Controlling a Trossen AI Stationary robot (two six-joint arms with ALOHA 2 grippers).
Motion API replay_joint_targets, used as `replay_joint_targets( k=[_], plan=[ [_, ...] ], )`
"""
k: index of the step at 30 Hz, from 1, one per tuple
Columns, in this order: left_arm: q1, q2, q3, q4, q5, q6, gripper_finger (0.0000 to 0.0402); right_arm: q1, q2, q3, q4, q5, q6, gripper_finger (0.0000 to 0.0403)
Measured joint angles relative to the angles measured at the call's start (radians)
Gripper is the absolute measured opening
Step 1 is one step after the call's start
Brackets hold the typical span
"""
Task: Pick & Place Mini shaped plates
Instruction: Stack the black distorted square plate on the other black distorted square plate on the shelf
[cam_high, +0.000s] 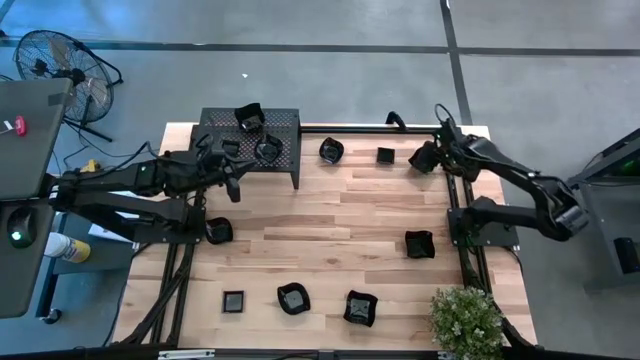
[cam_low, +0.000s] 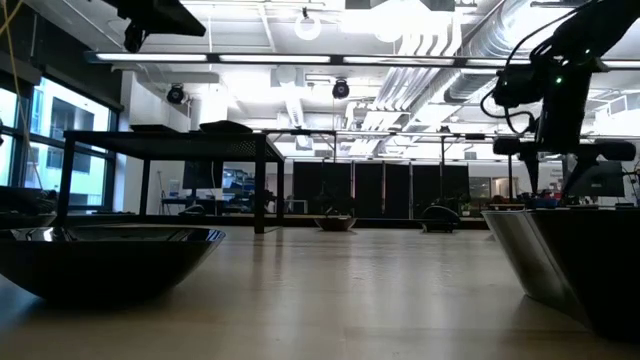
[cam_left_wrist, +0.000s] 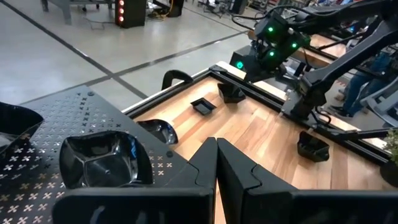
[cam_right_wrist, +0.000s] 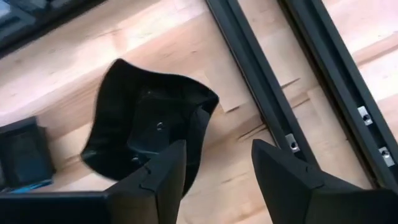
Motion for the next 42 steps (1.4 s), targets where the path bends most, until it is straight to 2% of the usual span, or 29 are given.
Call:
replay_joint_targets(
  k=[9, 13, 25, 30, 37, 42],
  plan=[
    [0.000, 0.000, 0.000, -0.013, 0.000, 0.000, 0.0000, -0.007, 0.164, 0.000, 0.155, -0.035, -0.001, 0.0152],
    [0.000, 0.000, 0.000, -0.013, 0.000, -0.003, 0.0000, -0.007, 0.226, 0.000, 0.162, -0.034, 0.018, 0.0136],
    [0.000, 0.000, 0.000, -0.012, -0.002, -0.012, 0.0000, -0.005, 0.301, 0.000, 0.187, -0.046, 0.011, 0.0059],
    [0.000, -0.001, 0.000, -0.012, -0.002, -0.014, 0.0000, -0.005, 0.261, 0.000, 0.187, -0.060, -0.033, 0.0007],
    [0.000, -0.002, 0.000, -0.012, -0.001, -0.013, 0.0000, 0.015, 0.094, 0.005, 0.167, -0.112, -0.120, 0.0004],
    [0.000, -0.002, 0.000, -0.012, 0.001, -0.011, 0.0000, 0.135, -0.044, 0.059, 0.097, -0.144, -0.168, 0.0006]
  ],
)
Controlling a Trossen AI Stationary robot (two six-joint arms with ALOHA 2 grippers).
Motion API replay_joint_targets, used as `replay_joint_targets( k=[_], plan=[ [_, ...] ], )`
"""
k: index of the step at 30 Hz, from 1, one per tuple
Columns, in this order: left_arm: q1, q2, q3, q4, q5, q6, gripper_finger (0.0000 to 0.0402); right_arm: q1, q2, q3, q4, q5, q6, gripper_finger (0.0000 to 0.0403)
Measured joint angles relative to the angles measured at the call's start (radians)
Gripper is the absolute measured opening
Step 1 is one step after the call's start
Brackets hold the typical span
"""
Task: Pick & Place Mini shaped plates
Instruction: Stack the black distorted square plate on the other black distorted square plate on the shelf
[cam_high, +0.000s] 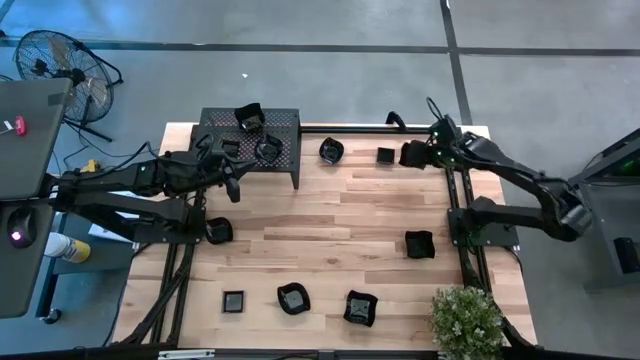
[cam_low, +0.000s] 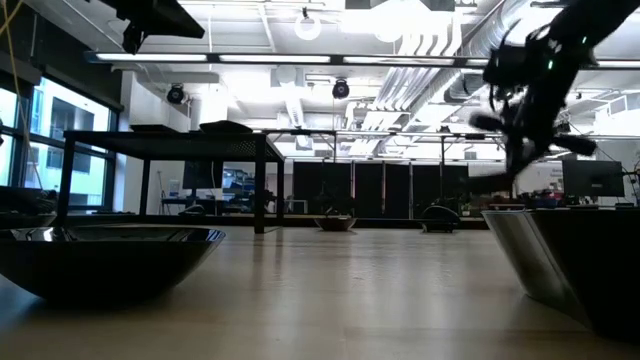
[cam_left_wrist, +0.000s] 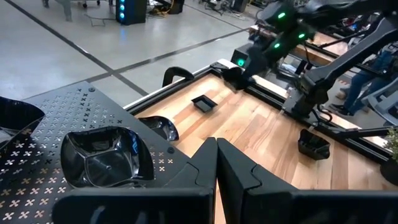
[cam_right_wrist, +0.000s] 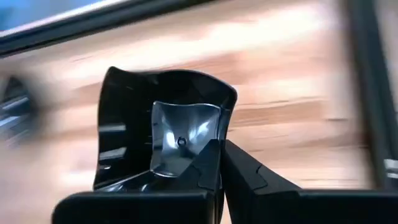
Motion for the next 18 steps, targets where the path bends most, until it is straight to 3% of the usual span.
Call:
replay_joint_targets(
  k=[4, 8, 13, 18],
  plan=[
    [0.000, 0.000, 0.000, -0.012, 0.001, 0.010, 0.0000, 0.239, -0.049, 0.065, 0.004, -0.011, 0.023, 0.0004],
    [0.000, 0.000, 0.000, -0.027, 0.026, 0.027, 0.0000, 0.553, 0.016, 0.107, 0.069, 0.102, 0.150, 0.0002],
    [0.000, 0.000, 0.000, -0.027, 0.052, 0.038, 0.0000, 0.848, 0.238, 0.133, 0.310, 0.229, 0.285, 0.0002],
    [0.000, 0.000, 0.000, -0.029, 0.111, 0.060, 0.0000, 0.962, 0.553, 0.279, 0.428, 0.242, 0.300, 0.0001]
  ],
)
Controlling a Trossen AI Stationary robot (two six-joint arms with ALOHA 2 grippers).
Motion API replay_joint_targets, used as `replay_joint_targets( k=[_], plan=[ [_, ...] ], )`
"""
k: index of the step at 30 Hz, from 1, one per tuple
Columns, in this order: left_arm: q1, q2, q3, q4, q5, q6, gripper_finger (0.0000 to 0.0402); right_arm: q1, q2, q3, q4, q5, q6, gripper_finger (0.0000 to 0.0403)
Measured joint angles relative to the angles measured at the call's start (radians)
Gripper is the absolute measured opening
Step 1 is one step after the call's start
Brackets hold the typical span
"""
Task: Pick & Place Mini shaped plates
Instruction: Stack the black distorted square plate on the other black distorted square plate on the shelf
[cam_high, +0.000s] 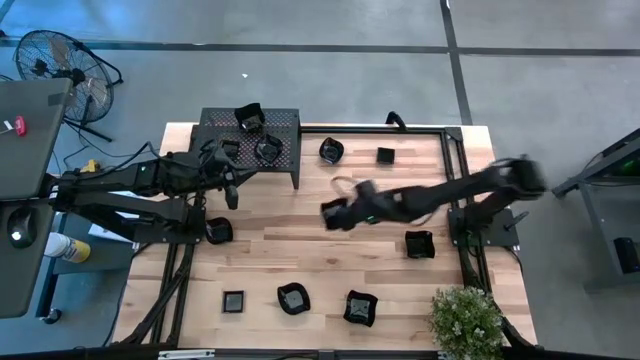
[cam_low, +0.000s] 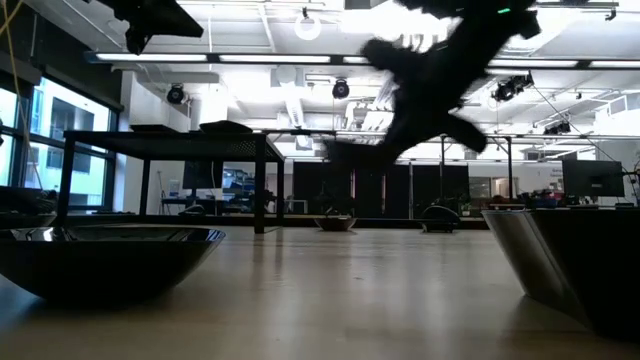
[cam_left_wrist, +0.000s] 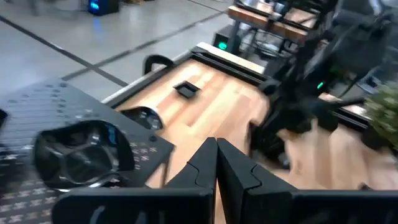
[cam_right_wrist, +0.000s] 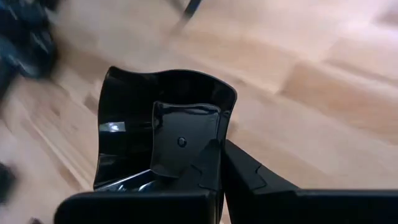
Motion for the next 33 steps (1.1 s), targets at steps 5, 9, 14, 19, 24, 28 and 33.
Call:
replay_joint_targets(
  k=[5, 9, 14, 19, 24, 28, 33],
  plan=[
    [0.000, 0.000, 0.000, -0.038, 0.044, 0.000, 0.0000, -0.004, 0.273, 0.224, -0.004, -0.069, -0.141, 0.0001],
    [0.000, 0.000, 0.000, -0.083, 0.055, 0.000, 0.0000, -0.034, 0.429, 0.379, -0.005, -0.155, -0.254, 0.0001],
    [0.000, 0.005, 0.000, -0.115, 0.055, -0.007, 0.0000, -0.069, 0.553, 0.530, -0.002, -0.216, -0.345, 0.0001],
    [0.000, 0.023, 0.001, -0.156, 0.068, -0.030, 0.0000, -0.096, 0.598, 0.617, -0.005, -0.289, -0.428, 0.0009],
    [0.000, 0.077, 0.001, -0.193, 0.121, -0.120, 0.0000, -0.118, 0.568, 0.644, -0.025, -0.332, -0.509, 0.0059],
    [0.000, 0.147, 0.001, -0.198, 0.130, -0.179, 0.0000, -0.142, 0.507, 0.645, -0.084, -0.377, -0.563, 0.0098],
    [0.000, 0.261, 0.002, -0.208, 0.148, -0.248, 0.0000, -0.147, 0.415, 0.645, -0.265, -0.332, -0.677, 0.0092]
  ],
)
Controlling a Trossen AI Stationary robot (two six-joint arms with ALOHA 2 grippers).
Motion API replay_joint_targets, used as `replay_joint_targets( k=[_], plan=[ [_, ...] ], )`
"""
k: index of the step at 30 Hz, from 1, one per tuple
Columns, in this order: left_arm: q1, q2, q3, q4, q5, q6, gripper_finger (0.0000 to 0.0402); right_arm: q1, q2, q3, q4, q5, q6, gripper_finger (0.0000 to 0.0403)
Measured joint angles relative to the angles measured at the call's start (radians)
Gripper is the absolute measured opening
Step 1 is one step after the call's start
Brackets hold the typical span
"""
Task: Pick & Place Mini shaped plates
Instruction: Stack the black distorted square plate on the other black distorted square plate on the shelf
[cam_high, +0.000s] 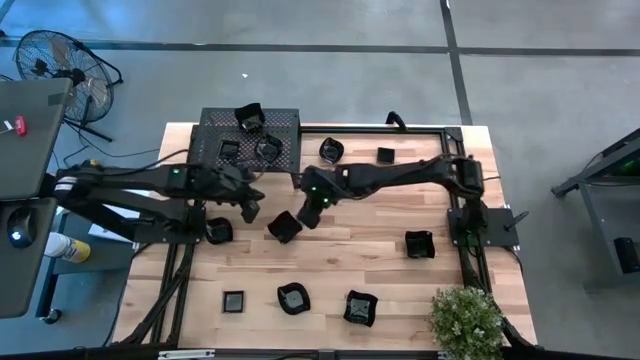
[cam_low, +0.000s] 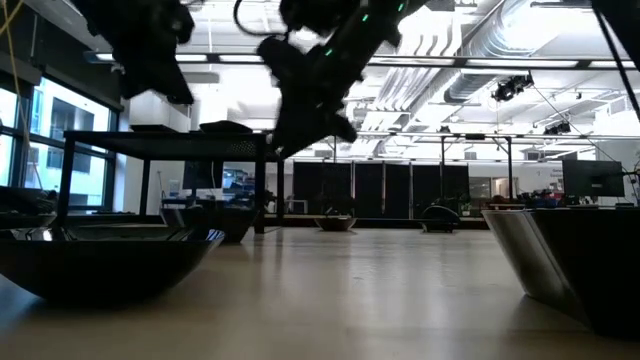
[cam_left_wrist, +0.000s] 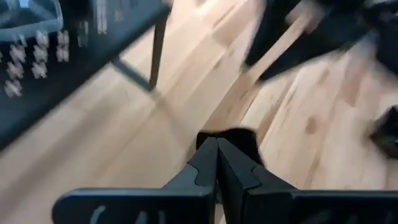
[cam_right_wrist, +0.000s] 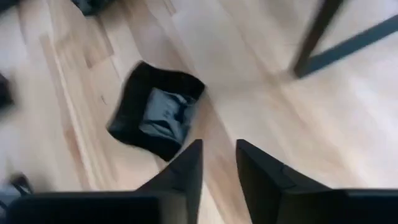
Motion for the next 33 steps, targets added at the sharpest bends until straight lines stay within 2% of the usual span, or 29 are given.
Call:
replay_joint_targets(
  k=[3, 5, 7, 14, 18, 24, 29, 33],
  plan=[
    [0.000, 0.074, 0.000, 0.001, 0.004, -0.051, 0.0000, 0.004, -0.065, -0.048, -0.011, 0.037, -0.047, 0.0052],
    [0.000, 0.123, 0.000, 0.003, 0.019, -0.087, 0.0001, 0.004, -0.116, -0.122, 0.030, 0.031, -0.049, 0.0020],
    [0.000, 0.167, 0.000, 0.003, 0.030, -0.127, 0.0001, 0.003, -0.175, -0.214, 0.099, 0.016, -0.044, 0.0006],
    [0.000, 0.301, 0.000, 0.014, 0.083, -0.220, 0.0008, -0.011, -0.405, -0.522, 0.310, 0.000, -0.004, 0.0019],
    [-0.001, 0.380, -0.001, 0.052, 0.122, -0.232, 0.0042, -0.036, -0.528, -0.647, 0.382, 0.004, 0.029, 0.0003],
    [-0.008, 0.486, 0.000, 0.127, 0.139, -0.241, 0.0089, -0.059, -0.671, -0.772, 0.465, 0.035, 0.073, 0.0008],
    [-0.007, 0.548, -0.002, 0.096, 0.129, -0.306, 0.0085, -0.060, -0.752, -0.834, 0.516, 0.073, 0.077, 0.0002],
    [-0.007, 0.567, -0.001, 0.108, 0.136, -0.306, 0.0056, -0.060, -0.780, -0.852, 0.539, 0.079, 0.077, 0.0004]
  ],
)
